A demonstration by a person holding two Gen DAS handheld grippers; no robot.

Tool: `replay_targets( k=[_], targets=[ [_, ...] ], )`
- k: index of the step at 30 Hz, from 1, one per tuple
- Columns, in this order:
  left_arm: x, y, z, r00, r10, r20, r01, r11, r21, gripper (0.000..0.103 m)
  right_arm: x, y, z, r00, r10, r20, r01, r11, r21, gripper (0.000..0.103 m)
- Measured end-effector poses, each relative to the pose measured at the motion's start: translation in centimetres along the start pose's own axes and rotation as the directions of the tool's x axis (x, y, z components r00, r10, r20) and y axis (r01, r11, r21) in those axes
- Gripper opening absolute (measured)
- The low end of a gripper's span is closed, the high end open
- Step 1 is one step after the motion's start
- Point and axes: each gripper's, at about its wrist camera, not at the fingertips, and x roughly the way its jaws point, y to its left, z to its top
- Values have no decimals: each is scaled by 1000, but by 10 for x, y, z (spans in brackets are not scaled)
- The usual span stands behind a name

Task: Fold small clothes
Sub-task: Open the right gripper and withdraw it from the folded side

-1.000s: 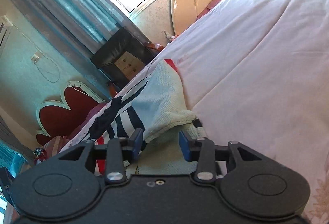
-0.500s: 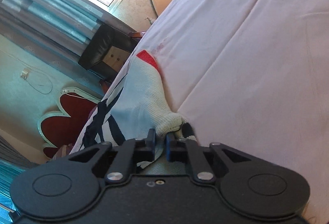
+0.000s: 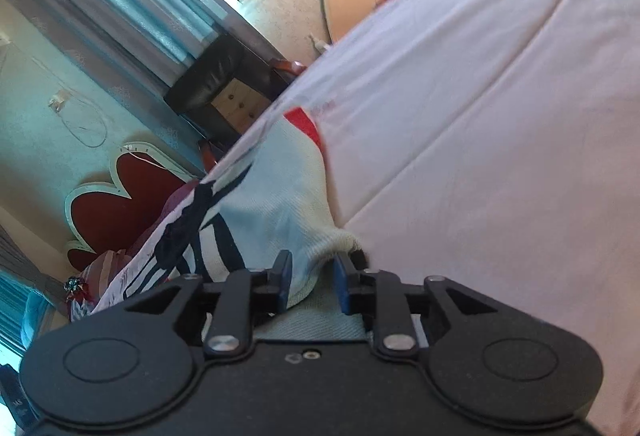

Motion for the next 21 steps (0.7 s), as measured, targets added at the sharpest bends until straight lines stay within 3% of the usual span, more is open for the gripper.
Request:
replay_targets(
  k=[2, 6, 9, 11, 13, 18, 19, 21],
  targets=[
    [-4, -18, 7, 998, -55, 32, 53, 996, 69, 47, -8, 7, 7, 1000, -6, 27, 8, 996, -83, 22],
    [26, -66, 10, 981, -194, -6, 192, 965, 181, 47, 22, 19, 35, 999, -20, 42, 27, 985, -170, 19],
    [58, -74, 9, 984, -168, -66, 177, 971, 163, 47, 55, 28, 57, 999, -13, 37, 21, 974, -223, 18],
    [69, -73, 7, 990, -121, -73, 131, 979, 156, 47, 77, 31, 73, 1000, -22, 17, 26, 969, -247, 25],
    [69, -71, 3, 993, -103, -58, 111, 982, 156, 47, 98, 25, 89, 999, -36, -11, 33, 974, -225, 34],
    [72, -78, -5, 997, -61, -38, 67, 980, 186, 47, 139, -1, 109, 996, -9, -90, -3, 992, -126, 36],
    [73, -80, -5, 998, -55, -36, 61, 979, 193, 47, 146, -5, 110, 994, 8, -106, -20, 994, -105, 33],
    [73, -80, -4, 998, -49, -35, 55, 979, 196, 47, 153, -8, 108, 988, 41, -146, -59, 991, -121, 12]
  ],
)
